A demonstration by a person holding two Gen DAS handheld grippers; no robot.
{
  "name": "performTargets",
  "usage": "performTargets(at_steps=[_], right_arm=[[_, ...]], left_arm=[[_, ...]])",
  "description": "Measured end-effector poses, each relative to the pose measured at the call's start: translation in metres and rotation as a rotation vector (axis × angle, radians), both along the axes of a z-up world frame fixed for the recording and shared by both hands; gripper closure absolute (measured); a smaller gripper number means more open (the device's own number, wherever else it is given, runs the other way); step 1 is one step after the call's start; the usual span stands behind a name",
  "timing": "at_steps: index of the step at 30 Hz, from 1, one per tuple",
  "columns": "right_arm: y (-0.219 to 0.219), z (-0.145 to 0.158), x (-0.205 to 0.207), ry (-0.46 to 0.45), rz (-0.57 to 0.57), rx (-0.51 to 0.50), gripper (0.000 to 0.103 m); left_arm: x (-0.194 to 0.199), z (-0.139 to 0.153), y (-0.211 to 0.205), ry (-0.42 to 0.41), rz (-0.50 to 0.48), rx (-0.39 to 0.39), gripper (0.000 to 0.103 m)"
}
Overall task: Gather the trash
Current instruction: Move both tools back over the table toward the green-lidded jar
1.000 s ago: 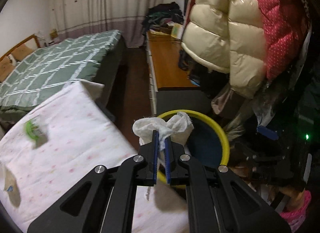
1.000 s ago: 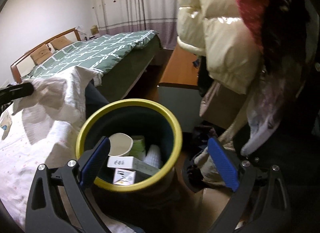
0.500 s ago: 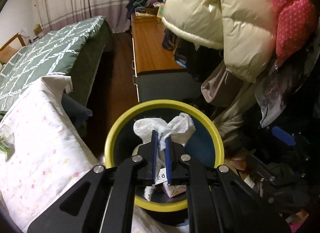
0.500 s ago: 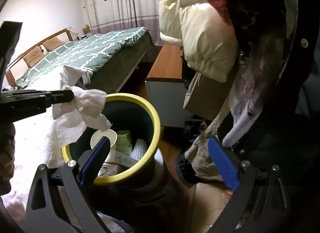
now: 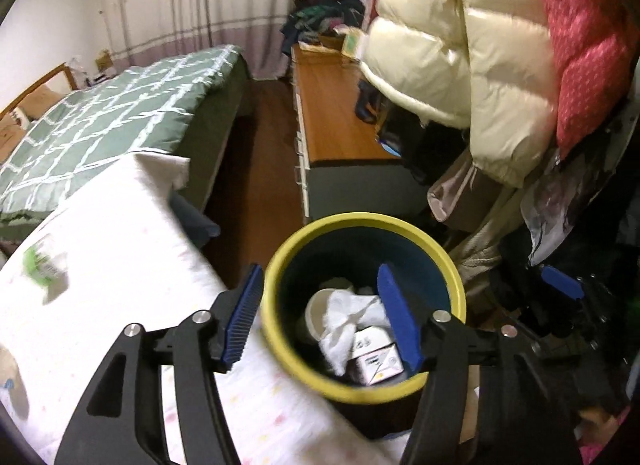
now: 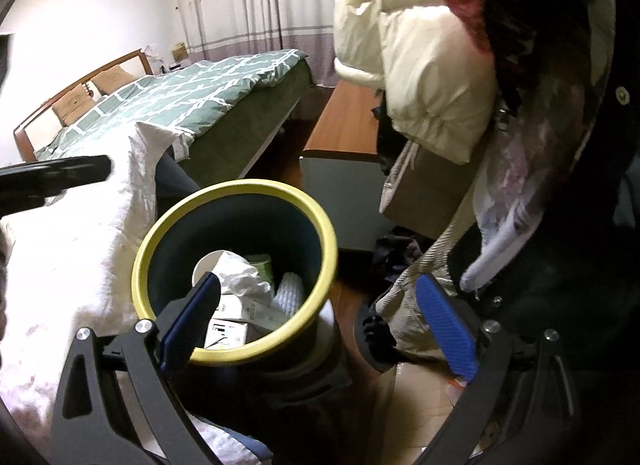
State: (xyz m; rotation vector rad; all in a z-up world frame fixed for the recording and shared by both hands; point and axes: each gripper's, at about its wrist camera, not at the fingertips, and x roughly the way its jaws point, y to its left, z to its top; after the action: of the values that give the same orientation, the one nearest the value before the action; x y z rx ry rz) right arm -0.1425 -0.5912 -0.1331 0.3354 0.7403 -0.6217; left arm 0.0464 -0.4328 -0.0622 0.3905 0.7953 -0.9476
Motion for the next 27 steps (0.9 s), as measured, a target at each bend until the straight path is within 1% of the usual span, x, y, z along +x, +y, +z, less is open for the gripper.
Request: performTargets(at_steps=[3, 6, 7, 9, 10, 11, 12, 13, 16, 18, 22, 25, 27], right_arm=[[0.007, 0.002, 0.011, -0.003, 0.031, 0.004, 0.01], [0.018, 0.003, 0.025, -0.004, 0.075, 0.008, 0.01], [0.023, 0.004, 0.032, -0.002, 0.095, 0.005, 0.01], [0.034, 0.007, 0.048, -0.002, 0.137, -0.001, 0.01], [0.04, 0.009, 0.055, -0.006, 0.157, -0.001, 0.01], [0.045, 0.012, 0.062, -0.009, 0.173, -0.001, 0.01], [0.052, 0.014, 0.069, -0.013, 0.193, -0.002, 0.01], [0.06, 0.017, 0.079, -0.017, 0.221, -0.001, 0.01], [0.085, 0.028, 0.107, -0.025, 0.303, 0.002, 0.01], [0.104, 0.036, 0.13, -0.031, 0.365, 0.008, 0.01], [0.141, 0.05, 0.175, -0.044, 0.453, 0.007, 0.01], [0.175, 0.058, 0.217, -0.054, 0.515, 0.023, 0.009], [0.199, 0.059, 0.247, -0.062, 0.551, 0.038, 0.009]], left_arm=[[0.003, 0.012, 0.046, 0.002, 0.059, -0.039, 0.038], [0.008, 0.02, 0.101, 0.003, 0.152, -0.077, 0.033], [0.01, 0.021, 0.12, 0.003, 0.185, -0.086, 0.03], [0.014, 0.025, 0.166, -0.015, 0.283, -0.1, 0.026], [0.016, 0.026, 0.189, -0.029, 0.337, -0.099, 0.026], [0.016, 0.026, 0.202, -0.039, 0.37, -0.096, 0.024], [0.018, 0.026, 0.229, -0.06, 0.435, -0.087, 0.022], [0.018, 0.024, 0.242, -0.069, 0.466, -0.08, 0.022], [0.018, 0.02, 0.299, -0.091, 0.59, -0.045, 0.021], [0.018, 0.016, 0.327, -0.088, 0.64, -0.041, 0.019], [0.019, 0.01, 0.375, -0.068, 0.723, -0.065, 0.017], [0.02, 0.007, 0.398, -0.057, 0.75, -0.085, 0.017], [0.02, 0.004, 0.407, -0.059, 0.754, -0.091, 0.017]])
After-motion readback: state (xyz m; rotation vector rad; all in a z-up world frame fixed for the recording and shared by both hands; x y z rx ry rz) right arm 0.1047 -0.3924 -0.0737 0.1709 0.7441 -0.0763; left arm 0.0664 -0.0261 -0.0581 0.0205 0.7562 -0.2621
